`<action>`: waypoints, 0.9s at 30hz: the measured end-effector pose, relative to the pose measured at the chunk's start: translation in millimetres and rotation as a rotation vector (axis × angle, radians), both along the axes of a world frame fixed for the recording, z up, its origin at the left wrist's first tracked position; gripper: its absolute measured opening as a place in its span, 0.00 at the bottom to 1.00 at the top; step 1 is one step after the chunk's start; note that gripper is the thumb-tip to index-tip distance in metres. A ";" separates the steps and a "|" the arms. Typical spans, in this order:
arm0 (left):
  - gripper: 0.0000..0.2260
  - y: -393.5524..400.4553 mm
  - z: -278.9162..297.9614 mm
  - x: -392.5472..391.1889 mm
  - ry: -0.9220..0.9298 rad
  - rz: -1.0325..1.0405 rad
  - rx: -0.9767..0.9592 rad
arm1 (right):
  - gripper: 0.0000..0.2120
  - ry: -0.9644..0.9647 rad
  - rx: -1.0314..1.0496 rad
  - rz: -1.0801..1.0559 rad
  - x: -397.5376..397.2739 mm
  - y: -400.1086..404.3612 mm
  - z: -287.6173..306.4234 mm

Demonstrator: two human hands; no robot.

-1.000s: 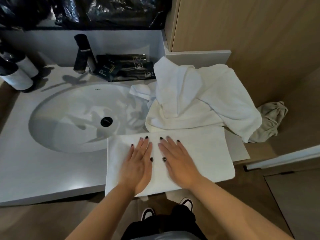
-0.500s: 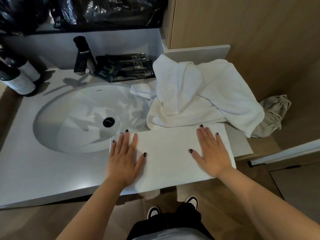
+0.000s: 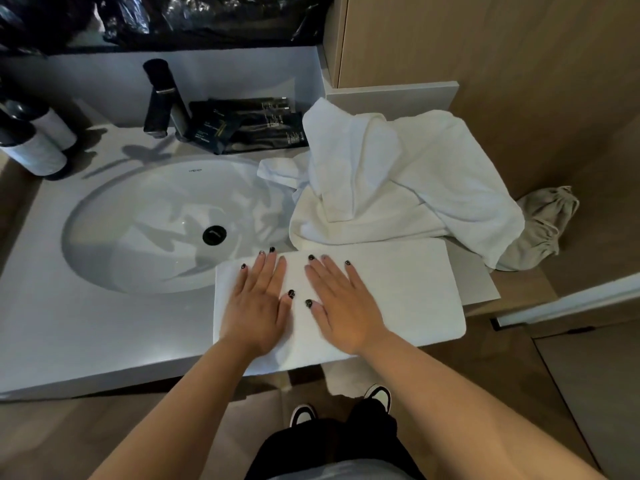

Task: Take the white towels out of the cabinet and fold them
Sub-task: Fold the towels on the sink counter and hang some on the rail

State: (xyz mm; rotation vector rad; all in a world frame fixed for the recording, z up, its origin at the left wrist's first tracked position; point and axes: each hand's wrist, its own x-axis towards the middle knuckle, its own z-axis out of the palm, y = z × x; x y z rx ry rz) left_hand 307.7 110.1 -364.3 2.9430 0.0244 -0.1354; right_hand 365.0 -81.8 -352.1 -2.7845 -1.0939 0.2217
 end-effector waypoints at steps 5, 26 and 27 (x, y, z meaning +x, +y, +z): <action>0.31 3.0 -3.4 -3.2 -0.012 0.054 -0.005 | 0.35 0.016 -0.058 -0.171 17.0 -42.8 -8.5; 0.18 -24.2 14.6 -128.9 -0.256 1.183 -1.091 | 0.07 1.168 0.968 -0.995 -113.8 24.3 27.1; 0.17 -23.7 15.8 -127.0 -0.205 1.227 -1.150 | 0.06 1.304 0.943 -1.089 -118.0 27.0 24.9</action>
